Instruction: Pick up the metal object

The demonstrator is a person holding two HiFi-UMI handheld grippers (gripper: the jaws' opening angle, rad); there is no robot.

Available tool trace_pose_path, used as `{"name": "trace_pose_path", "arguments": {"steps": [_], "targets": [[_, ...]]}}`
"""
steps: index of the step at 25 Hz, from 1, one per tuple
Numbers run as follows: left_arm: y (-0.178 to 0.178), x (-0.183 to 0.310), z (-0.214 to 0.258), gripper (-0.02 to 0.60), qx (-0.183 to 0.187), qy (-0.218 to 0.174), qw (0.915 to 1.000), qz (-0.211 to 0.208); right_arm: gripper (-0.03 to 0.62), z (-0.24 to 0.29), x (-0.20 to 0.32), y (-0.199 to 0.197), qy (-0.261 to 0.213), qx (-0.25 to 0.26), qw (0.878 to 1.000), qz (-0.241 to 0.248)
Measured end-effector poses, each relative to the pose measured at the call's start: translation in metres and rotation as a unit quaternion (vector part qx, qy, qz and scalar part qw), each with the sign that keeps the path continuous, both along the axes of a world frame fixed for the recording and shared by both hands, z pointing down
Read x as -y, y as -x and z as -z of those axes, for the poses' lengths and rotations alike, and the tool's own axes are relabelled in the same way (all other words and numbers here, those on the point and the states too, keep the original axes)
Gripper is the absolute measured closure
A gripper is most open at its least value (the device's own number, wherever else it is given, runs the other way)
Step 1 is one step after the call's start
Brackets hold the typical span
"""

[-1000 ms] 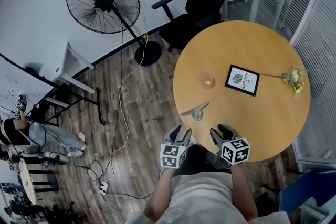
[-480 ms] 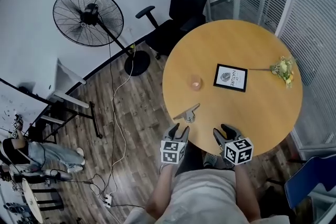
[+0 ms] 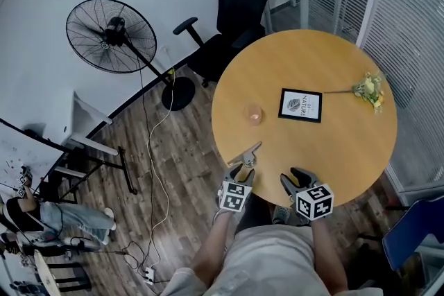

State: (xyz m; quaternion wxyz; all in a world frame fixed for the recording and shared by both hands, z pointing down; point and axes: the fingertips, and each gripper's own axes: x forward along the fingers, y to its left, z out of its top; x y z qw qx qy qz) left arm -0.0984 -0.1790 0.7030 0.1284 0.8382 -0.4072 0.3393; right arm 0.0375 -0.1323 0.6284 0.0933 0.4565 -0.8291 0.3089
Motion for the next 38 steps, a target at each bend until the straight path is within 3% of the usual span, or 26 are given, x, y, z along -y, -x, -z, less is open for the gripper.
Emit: {"name": "trace_pose_path", "arguments": {"steps": [8, 12, 15, 33, 38], "targets": [[-0.008, 0.016, -0.036, 0.405, 0.09, 0.008, 0.9932, -0.073, 0.436, -0.002, 0.007, -0.001, 0.005, -0.001, 1.0, 0.0], [-0.005, 0.021, -0.058, 0.405, 0.155, 0.005, 0.9806, -0.12, 0.436, -0.009, 0.01, 0.001, 0.011, -0.004, 1.0, 0.001], [-0.004, 0.026, -0.07, 0.405, 0.182, 0.012, 0.9731, -0.141, 0.436, -0.013, 0.016, 0.0, 0.016, -0.004, 1.0, -0.001], [-0.015, 0.052, -0.096, 0.407, 0.197, 0.034, 0.9739, -0.107, 0.436, -0.02, 0.026, -0.008, 0.031, -0.002, 0.999, -0.032], [-0.014, 0.057, -0.09, 0.451, 0.2, 0.021, 0.9755, -0.09, 0.436, -0.02, 0.024, -0.014, 0.037, -0.001, 0.999, -0.039]]}}
